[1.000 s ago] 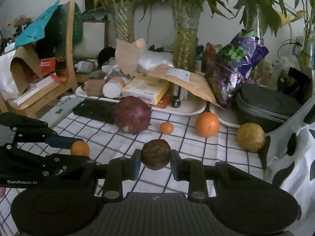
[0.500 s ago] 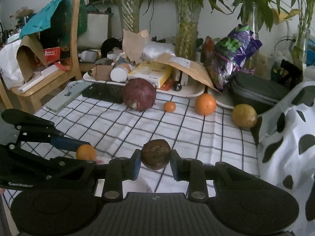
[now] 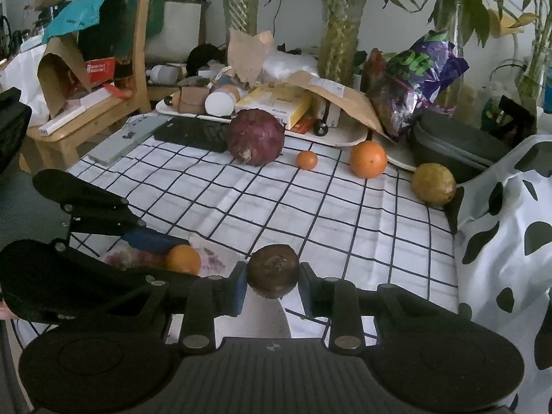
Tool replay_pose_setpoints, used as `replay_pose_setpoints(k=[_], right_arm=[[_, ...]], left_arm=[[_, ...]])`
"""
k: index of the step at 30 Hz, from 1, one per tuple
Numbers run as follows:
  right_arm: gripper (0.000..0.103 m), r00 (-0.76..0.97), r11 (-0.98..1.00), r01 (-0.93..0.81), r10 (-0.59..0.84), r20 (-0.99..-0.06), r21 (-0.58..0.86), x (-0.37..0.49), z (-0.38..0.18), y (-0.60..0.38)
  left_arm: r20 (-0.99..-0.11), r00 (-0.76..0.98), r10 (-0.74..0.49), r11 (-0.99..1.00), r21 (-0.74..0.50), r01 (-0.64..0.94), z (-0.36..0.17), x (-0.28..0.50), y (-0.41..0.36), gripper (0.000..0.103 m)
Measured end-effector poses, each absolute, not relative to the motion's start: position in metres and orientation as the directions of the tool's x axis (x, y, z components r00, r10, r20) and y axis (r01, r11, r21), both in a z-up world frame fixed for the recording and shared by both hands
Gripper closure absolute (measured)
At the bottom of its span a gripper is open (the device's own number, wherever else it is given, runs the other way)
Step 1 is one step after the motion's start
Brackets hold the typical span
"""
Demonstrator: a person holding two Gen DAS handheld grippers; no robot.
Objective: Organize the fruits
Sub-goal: 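Carry the tangerine in left tool to the plate while right tool carries the passion fruit, then open left tool to set the tangerine on the plate while right tool releases the passion fruit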
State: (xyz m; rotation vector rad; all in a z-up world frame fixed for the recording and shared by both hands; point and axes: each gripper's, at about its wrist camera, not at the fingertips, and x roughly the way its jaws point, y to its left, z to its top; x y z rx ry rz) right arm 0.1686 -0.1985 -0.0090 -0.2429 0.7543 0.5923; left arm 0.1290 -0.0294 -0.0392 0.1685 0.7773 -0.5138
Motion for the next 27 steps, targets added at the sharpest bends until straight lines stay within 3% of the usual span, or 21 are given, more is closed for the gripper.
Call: replay_pose_setpoints(k=[2, 7, 27], right_arm=[[0.07, 0.57, 0.808, -0.589, 0.416, -0.709, 0.0, 0.169, -0.01, -0.197], [0.07, 0.564, 0.804, -0.595, 0.415, -0.714, -0.003, 0.167, -0.01, -0.196], [0.07, 0.505, 0.811, -0.585, 0.374, -0.778, 0.01, 0.131, -0.021, -0.196]], left_arm=[[-0.702, 0.584, -0.408, 0.852, -0.062, 0.52, -0.039, 0.128, -0.029, 0.055], [-0.696, 0.596, -0.4, 0.848, -0.035, 0.528, -0.037, 0.123, -0.031, 0.044], [-0.66, 0.677, -0.326, 0.907, -0.017, 0.421, -0.019, 0.085, -0.016, 0.043]])
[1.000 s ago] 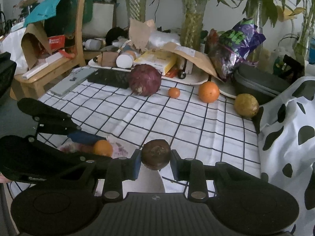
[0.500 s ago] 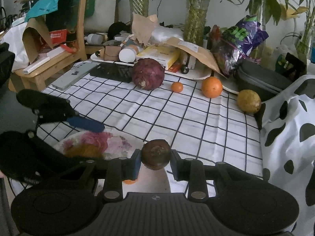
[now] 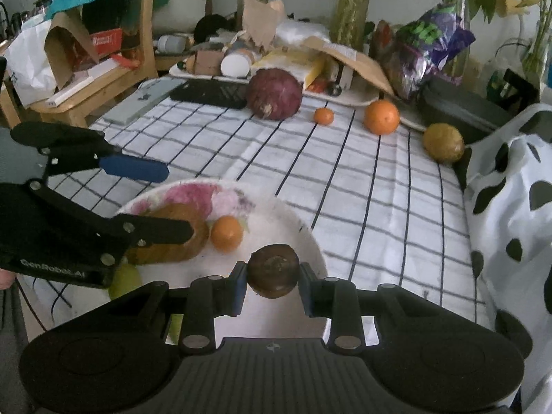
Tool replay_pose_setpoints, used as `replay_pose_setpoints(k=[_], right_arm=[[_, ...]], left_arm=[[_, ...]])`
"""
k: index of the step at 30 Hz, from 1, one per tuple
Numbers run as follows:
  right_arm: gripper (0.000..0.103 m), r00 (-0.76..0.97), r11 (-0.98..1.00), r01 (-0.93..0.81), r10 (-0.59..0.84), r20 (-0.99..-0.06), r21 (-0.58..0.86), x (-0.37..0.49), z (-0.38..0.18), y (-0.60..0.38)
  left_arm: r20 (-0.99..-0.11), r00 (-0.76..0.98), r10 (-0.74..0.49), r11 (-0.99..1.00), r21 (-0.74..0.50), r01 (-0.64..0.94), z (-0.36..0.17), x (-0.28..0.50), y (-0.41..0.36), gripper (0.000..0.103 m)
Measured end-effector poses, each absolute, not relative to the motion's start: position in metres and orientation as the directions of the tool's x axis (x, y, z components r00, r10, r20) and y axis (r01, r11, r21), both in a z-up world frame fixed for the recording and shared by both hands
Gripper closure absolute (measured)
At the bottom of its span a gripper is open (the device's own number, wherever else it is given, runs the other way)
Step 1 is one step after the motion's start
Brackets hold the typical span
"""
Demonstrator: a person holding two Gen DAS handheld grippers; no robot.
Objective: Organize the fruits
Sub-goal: 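Open left tool to set the tangerine on the plate while right tool releases the passion fruit, then move left tool toward the red dragon fruit while right tool moves toward the large orange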
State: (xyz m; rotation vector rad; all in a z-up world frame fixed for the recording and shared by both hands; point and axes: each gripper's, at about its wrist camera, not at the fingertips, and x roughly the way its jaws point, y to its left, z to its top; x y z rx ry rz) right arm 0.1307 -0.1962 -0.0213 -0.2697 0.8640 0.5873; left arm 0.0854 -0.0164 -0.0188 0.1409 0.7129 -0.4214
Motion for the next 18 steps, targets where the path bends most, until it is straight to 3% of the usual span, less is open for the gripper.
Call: replay_pose_setpoints(k=[5, 12, 18], right_arm=[[0.07, 0.487, 0.808, -0.588, 0.363, -0.794, 0.008, 0.129, -0.028, -0.194], [0.034, 0.513, 0.826, -0.563, 0.368, -0.776, 0.019, 0.128, -0.026, -0.198], [0.01, 0.579, 0.856, -0.517, 0.357, -0.733, 0.008, 0.113, -0.013, -0.204]], left_arm=[[-0.658, 0.683, -0.318, 0.914, -0.022, 0.404, -0.018, 0.076, -0.015, 0.043], [-0.655, 0.693, -0.302, 0.925, -0.025, 0.38, -0.017, 0.066, -0.012, 0.043], [-0.643, 0.71, -0.286, 0.939, -0.04, 0.342, -0.01, 0.054, -0.005, 0.043]])
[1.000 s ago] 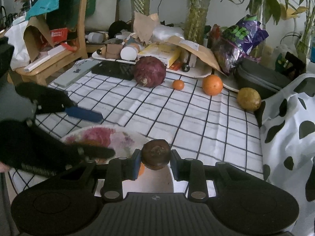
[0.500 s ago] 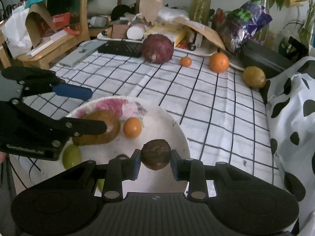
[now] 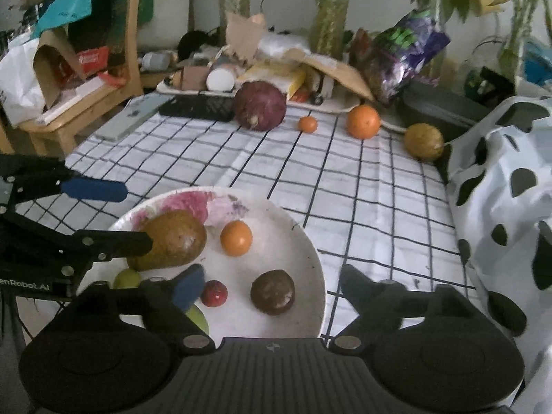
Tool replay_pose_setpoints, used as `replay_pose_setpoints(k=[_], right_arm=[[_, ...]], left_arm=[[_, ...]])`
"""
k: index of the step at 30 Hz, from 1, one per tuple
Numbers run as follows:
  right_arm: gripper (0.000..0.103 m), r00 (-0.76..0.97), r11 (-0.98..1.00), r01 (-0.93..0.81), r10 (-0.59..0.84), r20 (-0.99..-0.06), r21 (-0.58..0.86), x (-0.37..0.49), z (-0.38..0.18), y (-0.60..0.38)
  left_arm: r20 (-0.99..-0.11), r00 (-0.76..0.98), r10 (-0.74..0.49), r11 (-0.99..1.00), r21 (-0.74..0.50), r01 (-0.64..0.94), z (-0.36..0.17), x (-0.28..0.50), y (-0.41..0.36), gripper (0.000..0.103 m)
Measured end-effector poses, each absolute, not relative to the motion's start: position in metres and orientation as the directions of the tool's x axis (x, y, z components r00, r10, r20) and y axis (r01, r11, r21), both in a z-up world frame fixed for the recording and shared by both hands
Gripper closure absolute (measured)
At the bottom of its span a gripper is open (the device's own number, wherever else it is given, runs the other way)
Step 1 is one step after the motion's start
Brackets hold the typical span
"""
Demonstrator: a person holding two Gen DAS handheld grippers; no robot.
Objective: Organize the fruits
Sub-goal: 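Move left tool toward the red dragon fruit while right tool moves toward the large orange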
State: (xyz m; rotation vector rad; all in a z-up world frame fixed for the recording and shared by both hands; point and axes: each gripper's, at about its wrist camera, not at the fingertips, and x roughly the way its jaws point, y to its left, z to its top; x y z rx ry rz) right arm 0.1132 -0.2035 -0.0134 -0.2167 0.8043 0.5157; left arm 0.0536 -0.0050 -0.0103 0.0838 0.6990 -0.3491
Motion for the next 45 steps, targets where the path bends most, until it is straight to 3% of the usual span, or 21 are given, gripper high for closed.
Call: replay_pose_setpoints(k=[4, 15, 19, 45], right_arm=[[0.0, 0.615, 0.879, -0.477, 0.326, -0.718, -0.009, 0.103, -0.009, -0.205], [0.0, 0.628, 0.917, -0.399, 0.262, -0.732, -0.014, 0.086, -0.011, -0.21], [0.0, 0.626, 0.932, -0.364, 0.245, -0.74, 0.0, 0.088, -0.012, -0.214], [0.0, 0.624, 0.957, -0.289, 0.178, -0.761, -0.012, 0.103, -0.017, -0.223]], left_arm=[[-0.646, 0.715, -0.267, 0.946, -0.032, 0.324, -0.009, 0.045, -0.004, 0.043], [-0.649, 0.722, -0.239, 0.957, -0.032, 0.288, -0.006, 0.033, -0.004, 0.043], [-0.648, 0.729, -0.218, 0.963, -0.024, 0.267, -0.007, 0.032, -0.003, 0.034], [-0.651, 0.724, -0.228, 0.959, -0.023, 0.282, -0.011, 0.04, -0.01, 0.033]])
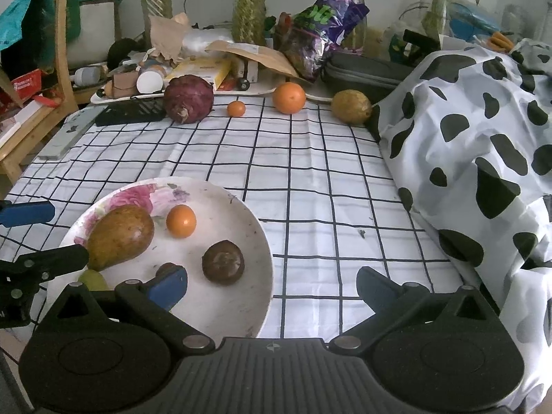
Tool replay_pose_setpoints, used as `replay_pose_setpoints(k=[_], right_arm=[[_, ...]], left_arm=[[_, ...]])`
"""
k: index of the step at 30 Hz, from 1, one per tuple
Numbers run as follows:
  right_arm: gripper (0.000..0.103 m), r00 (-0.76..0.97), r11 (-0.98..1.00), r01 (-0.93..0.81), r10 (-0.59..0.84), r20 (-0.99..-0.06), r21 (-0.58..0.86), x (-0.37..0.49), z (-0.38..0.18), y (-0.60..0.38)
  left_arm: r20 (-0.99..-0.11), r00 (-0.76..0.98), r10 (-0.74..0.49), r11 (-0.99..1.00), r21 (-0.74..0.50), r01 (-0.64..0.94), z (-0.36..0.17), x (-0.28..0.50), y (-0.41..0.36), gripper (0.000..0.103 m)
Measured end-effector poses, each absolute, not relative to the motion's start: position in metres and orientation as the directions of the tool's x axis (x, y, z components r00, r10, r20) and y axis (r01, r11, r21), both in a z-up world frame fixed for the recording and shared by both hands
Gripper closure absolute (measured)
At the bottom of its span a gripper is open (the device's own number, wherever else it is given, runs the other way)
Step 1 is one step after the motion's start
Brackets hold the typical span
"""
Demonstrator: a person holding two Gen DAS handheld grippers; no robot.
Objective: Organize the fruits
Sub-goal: 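Move left tool toward the red dragon fruit while right tool moves toward the large orange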
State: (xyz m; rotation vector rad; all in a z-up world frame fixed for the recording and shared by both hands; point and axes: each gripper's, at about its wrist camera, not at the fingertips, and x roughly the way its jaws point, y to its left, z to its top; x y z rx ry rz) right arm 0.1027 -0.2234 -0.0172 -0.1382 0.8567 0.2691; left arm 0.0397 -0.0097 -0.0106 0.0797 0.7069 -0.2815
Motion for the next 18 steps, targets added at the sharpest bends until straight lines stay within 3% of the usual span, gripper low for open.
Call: replay_pose_setpoints(k=[18], right_arm=[[0.0, 0.651, 0.962, -0.267, 0.141, -0.746, -0.052, 0.126, -0.021, -0.22]], left_arm=[[-0.635, 0.745, -0.205, 0.962, 0.008, 0.272, -0.009, 0.073, -0.001, 0.033]])
